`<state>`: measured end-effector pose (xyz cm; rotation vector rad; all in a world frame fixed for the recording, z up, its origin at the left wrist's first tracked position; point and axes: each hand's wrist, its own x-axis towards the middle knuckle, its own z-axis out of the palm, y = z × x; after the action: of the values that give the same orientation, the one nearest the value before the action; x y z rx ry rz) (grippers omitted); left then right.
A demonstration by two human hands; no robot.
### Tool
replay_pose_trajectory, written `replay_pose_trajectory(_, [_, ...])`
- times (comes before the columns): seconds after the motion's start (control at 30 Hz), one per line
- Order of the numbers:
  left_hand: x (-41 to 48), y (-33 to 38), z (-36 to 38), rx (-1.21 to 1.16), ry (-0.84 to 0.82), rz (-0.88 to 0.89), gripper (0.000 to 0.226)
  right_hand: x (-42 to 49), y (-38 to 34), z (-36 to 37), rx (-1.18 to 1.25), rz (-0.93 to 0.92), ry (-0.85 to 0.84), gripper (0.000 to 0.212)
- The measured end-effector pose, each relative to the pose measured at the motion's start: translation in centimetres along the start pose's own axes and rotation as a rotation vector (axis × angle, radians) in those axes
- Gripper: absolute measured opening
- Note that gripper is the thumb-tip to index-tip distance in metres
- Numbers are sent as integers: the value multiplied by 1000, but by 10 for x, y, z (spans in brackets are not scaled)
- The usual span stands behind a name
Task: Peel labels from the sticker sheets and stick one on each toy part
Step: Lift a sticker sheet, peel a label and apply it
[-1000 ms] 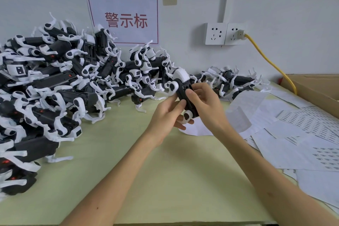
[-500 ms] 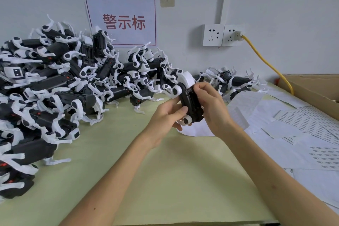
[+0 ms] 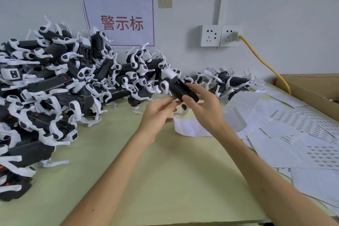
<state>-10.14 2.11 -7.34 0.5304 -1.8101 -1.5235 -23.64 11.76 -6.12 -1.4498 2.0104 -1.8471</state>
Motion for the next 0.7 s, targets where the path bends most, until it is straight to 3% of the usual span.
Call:
replay_pose_trajectory(0.07, [2,-4,-5,399,49,134,43,5,0,-8,41,54,105,32])
replay_pose_trajectory(0.17, [0,-10,-7,803,-167,91,75,12,4,-22,199,138,269,20])
replay_pose_trajectory(0.23, [-3,-17,-2,905,-306,5,75,15,7,-30,257,196,363,16])
replay_pose_trajectory(0.3, [-3,-22,2,960,-284,42,58,17,7,-33,328,261,399,14])
replay_pose_trajectory(0.4, [2,-23,-1,919,-158,99,16,16,2,-32,386,316,391,16])
replay_pose_trajectory(0.43, [5,-23,-4,893,-95,92,11,15,1,-32,391,319,379,18])
replay_pose_trajectory(0.53, [8,-24,-11,696,229,56,27,12,-5,-29,446,303,311,17])
replay_pose_trajectory(0.7, [13,-14,-28,73,603,-90,19,9,-8,-23,429,211,208,20])
